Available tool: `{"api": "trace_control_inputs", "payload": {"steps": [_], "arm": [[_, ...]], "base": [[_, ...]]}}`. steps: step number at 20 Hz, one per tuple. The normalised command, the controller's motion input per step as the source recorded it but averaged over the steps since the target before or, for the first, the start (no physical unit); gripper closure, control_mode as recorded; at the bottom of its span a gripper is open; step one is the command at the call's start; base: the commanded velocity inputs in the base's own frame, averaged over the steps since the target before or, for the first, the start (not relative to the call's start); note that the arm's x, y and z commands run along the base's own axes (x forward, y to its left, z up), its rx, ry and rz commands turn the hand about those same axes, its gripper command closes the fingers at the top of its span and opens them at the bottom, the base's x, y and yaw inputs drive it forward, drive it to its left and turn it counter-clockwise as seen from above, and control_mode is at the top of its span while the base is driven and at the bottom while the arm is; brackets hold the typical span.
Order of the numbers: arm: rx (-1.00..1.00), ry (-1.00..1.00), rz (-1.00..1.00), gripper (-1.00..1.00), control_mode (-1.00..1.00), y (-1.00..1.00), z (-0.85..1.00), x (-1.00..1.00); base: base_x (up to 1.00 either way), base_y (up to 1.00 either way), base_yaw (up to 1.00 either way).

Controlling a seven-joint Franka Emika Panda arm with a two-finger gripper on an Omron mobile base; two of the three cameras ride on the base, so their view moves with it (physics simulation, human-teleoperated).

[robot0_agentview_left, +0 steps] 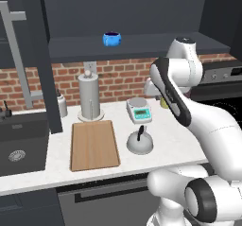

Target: Pick the kettle from the counter and place it on the tray. Then pick the mug from the cabinet and place it on the tray. Then close the cabinet doors.

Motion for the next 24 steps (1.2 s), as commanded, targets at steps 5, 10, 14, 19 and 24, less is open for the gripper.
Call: {"api": "trace_control_inputs", "payload": {"steps": [5, 10, 14, 19, 24], "arm": [[-0.09, 0.02, -0.06, -1.0, -1.0, 0.2, -0.65, 0.0], [-0.06, 0.03, -0.08, -1.0, -1.0, 0.41, -1.0, 0.0], [0.01, 0.03, -0.07, -1.0, -1.0, 0.22, -0.91, 0.0], [0.03, 0.0, -0.02, -1.0, -1.0, 0.0, -0.12, 0.01], [0.0, 0.0, -0.05, -1.0, -1.0, 0.0, -0.17, 0.13]], "base": [[0.0, 0.0, 0.0], [0.0, 0.0, 0.0], [0.0, 0.0, 0.0], [0.0, 0.0, 0.0], [0.0, 0.0, 0.0]]}}
